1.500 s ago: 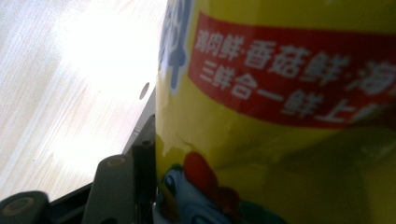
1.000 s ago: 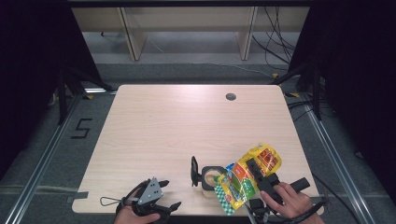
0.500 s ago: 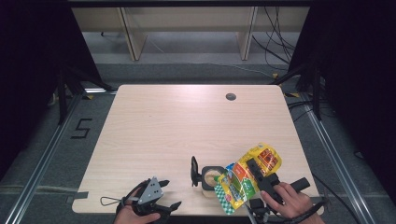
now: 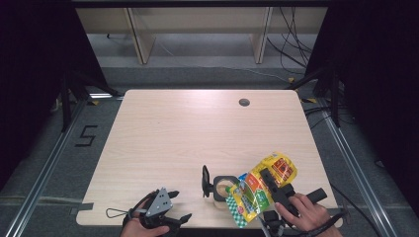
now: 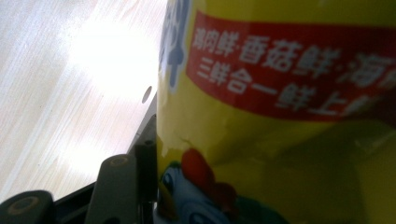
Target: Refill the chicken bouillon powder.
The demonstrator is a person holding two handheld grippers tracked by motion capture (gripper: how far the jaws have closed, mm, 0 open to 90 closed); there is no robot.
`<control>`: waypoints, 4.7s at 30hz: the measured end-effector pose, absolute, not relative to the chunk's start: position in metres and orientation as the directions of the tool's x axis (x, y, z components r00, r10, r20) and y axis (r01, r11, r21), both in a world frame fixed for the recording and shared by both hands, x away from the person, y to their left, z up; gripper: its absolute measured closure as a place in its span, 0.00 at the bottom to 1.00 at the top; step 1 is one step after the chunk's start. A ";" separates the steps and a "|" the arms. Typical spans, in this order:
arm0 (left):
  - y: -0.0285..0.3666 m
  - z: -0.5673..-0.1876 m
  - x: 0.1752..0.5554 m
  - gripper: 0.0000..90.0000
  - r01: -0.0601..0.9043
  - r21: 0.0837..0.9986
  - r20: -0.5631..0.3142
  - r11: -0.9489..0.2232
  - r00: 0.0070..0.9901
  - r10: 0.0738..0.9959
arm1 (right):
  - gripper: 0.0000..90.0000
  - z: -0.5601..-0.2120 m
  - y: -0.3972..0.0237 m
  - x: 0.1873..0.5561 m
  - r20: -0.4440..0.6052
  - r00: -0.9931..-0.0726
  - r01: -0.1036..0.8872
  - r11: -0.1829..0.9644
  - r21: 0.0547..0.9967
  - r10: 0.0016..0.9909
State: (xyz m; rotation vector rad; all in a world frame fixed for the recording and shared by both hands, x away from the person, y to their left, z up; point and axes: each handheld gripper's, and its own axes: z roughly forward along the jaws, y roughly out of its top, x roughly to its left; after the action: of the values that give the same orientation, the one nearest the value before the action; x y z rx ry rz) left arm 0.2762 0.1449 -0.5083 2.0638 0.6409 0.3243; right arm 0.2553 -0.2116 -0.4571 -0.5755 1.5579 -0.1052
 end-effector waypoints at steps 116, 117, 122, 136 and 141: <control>0.146 -0.507 0.275 0.20 0.316 0.831 -0.008 -0.457 0.829 0.559 | 0.54 -0.453 -0.214 0.255 -0.906 0.026 -0.301 0.862 -0.409 -0.422; 0.147 -0.506 0.275 0.20 0.314 0.825 0.001 -0.471 0.831 0.556 | 0.54 -0.453 -0.214 0.256 -0.906 0.028 -0.303 0.860 -0.410 -0.422; 0.147 -0.506 0.276 0.20 0.311 0.827 0.003 -0.468 0.831 0.557 | 0.54 -0.455 -0.214 0.255 -0.916 0.020 -0.294 0.873 -0.389 -0.401; 0.146 -0.506 0.276 0.20 0.317 0.829 -0.009 -0.461 0.831 0.555 | 0.55 -0.454 -0.215 0.255 -0.921 0.021 -0.295 0.877 -0.378 -0.390; 0.147 -0.506 0.276 0.20 0.308 0.828 0.004 -0.468 0.831 0.556 | 0.55 -0.453 -0.215 0.255 -0.919 0.020 -0.296 0.876 -0.381 -0.393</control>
State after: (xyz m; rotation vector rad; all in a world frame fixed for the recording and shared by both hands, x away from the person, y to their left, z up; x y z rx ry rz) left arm 0.2761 0.1468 -0.5065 2.0927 0.6322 0.3414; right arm 0.2551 -0.2151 -0.4534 -0.5557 1.5757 -0.0816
